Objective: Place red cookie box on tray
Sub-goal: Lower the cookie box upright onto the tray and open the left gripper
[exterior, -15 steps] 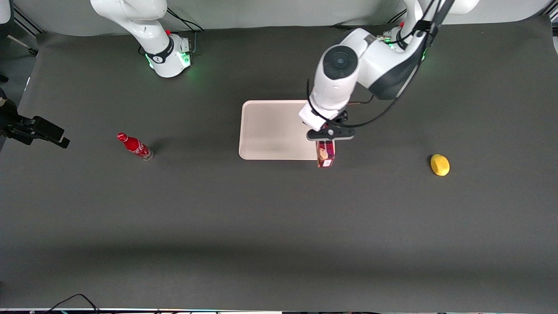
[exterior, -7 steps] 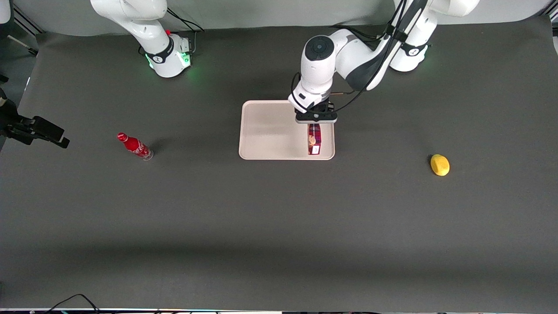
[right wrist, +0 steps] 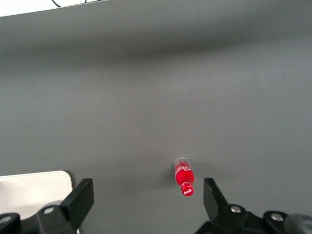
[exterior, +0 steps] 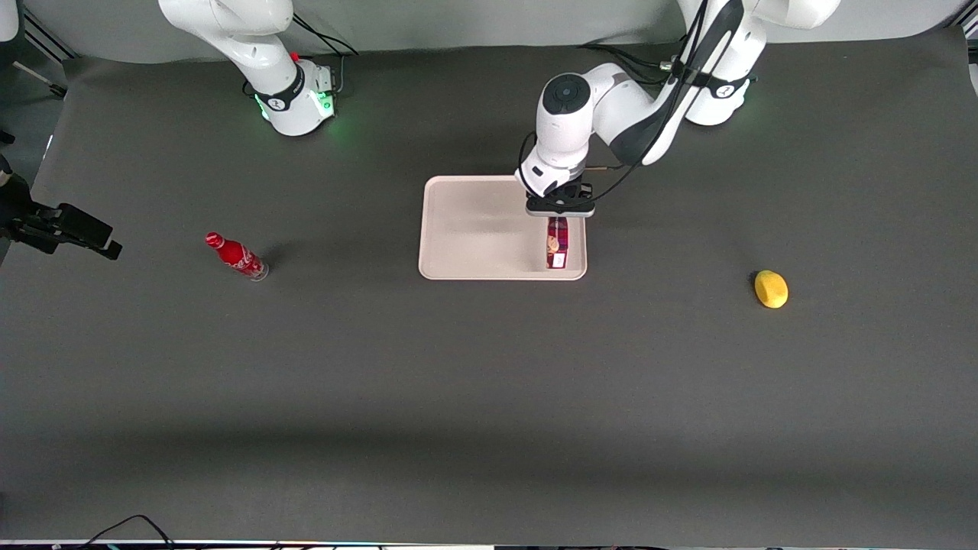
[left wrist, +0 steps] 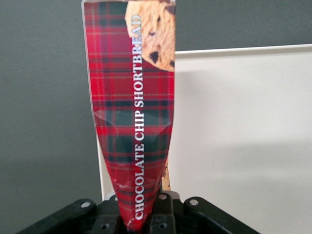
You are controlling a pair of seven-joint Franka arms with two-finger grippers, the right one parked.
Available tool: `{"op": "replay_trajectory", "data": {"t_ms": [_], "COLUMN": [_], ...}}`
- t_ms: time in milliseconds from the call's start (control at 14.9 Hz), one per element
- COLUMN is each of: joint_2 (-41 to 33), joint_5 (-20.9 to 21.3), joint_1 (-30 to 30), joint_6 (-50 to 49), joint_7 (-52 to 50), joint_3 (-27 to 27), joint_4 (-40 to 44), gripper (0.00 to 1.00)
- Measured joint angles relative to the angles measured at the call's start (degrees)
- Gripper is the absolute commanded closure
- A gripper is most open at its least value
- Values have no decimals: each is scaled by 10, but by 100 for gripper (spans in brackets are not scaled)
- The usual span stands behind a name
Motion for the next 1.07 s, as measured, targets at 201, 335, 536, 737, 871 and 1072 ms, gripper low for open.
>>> {"op": "replay_trajectory", "data": {"t_ms": [201,335,536,737,871,1072], "joint_2": [28,43,51,54,59,62], "joint_5": [0,0,0,0,0,0], "joint_1": [2,3,3,3,3,4], "joint_6": [24,33,34,34,34,34], "joint_7": [-2,-2,-3,-3,-3,-4], "joint_3": [1,2,2,2,2,2], "joint_4": [-2,-2,-2,-2,-2,-2], "gripper": [100,100,100,100,49,0]}}
